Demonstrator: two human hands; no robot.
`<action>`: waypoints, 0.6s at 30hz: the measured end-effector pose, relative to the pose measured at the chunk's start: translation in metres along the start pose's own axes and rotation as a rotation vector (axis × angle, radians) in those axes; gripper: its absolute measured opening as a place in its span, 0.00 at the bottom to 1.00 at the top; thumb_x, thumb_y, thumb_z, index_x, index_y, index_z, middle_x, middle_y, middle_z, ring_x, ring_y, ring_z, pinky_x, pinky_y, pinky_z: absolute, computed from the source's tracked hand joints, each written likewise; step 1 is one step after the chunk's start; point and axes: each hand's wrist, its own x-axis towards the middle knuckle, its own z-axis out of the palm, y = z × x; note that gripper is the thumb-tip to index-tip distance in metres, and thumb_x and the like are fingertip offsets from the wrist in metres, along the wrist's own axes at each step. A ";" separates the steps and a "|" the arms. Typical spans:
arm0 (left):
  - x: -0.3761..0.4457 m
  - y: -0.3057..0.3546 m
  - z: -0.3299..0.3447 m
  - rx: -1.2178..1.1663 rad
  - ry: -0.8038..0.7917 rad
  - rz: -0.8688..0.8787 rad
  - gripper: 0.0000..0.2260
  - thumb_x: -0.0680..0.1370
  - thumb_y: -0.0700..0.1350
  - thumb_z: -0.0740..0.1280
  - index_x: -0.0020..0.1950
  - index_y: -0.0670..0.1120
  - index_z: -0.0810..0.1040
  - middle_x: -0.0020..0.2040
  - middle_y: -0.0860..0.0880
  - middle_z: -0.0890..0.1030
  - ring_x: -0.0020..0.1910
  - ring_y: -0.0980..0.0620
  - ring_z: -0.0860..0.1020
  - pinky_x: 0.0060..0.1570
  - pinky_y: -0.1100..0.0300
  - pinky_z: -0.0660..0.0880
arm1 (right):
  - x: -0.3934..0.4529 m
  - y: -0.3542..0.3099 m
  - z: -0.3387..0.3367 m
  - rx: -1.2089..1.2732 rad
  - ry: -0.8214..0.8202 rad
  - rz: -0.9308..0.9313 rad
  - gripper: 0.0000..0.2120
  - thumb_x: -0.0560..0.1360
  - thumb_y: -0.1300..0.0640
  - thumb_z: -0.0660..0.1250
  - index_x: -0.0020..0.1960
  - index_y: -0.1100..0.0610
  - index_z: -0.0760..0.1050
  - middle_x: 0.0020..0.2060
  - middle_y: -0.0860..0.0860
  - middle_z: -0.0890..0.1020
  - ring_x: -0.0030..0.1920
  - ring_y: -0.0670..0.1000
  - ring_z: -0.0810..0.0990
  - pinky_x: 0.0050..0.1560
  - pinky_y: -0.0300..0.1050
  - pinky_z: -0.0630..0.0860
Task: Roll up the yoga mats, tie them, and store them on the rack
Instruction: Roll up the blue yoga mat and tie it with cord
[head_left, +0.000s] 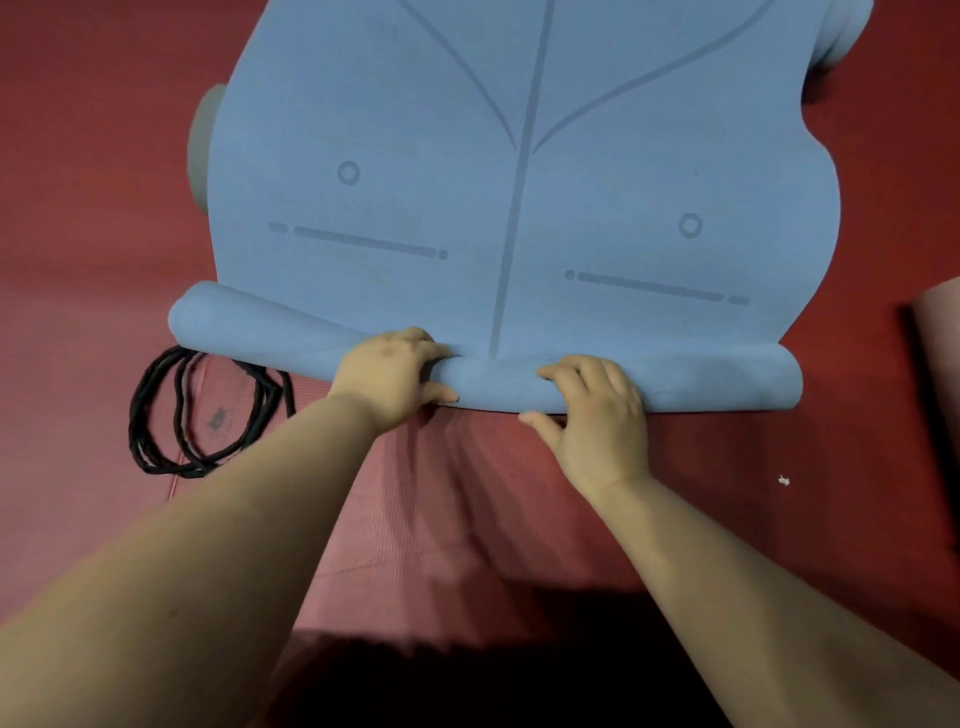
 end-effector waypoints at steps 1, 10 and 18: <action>0.007 0.000 -0.005 -0.002 -0.073 -0.028 0.25 0.73 0.58 0.69 0.69 0.52 0.72 0.64 0.51 0.73 0.63 0.48 0.72 0.58 0.57 0.67 | -0.003 -0.001 0.001 -0.010 -0.007 -0.007 0.24 0.58 0.51 0.80 0.51 0.57 0.80 0.48 0.53 0.80 0.50 0.58 0.79 0.53 0.52 0.75; -0.007 -0.005 0.009 0.171 0.317 0.266 0.25 0.58 0.49 0.82 0.51 0.42 0.83 0.44 0.45 0.83 0.40 0.43 0.81 0.40 0.56 0.78 | 0.032 0.007 0.000 0.075 -0.113 0.098 0.17 0.68 0.52 0.74 0.55 0.55 0.79 0.51 0.51 0.80 0.55 0.54 0.74 0.54 0.43 0.66; 0.024 -0.002 -0.004 0.083 0.030 0.041 0.23 0.73 0.55 0.70 0.68 0.52 0.73 0.63 0.51 0.76 0.63 0.49 0.72 0.57 0.57 0.69 | 0.017 -0.001 0.011 -0.035 0.075 0.011 0.21 0.63 0.53 0.78 0.53 0.57 0.79 0.51 0.53 0.80 0.53 0.57 0.78 0.58 0.51 0.71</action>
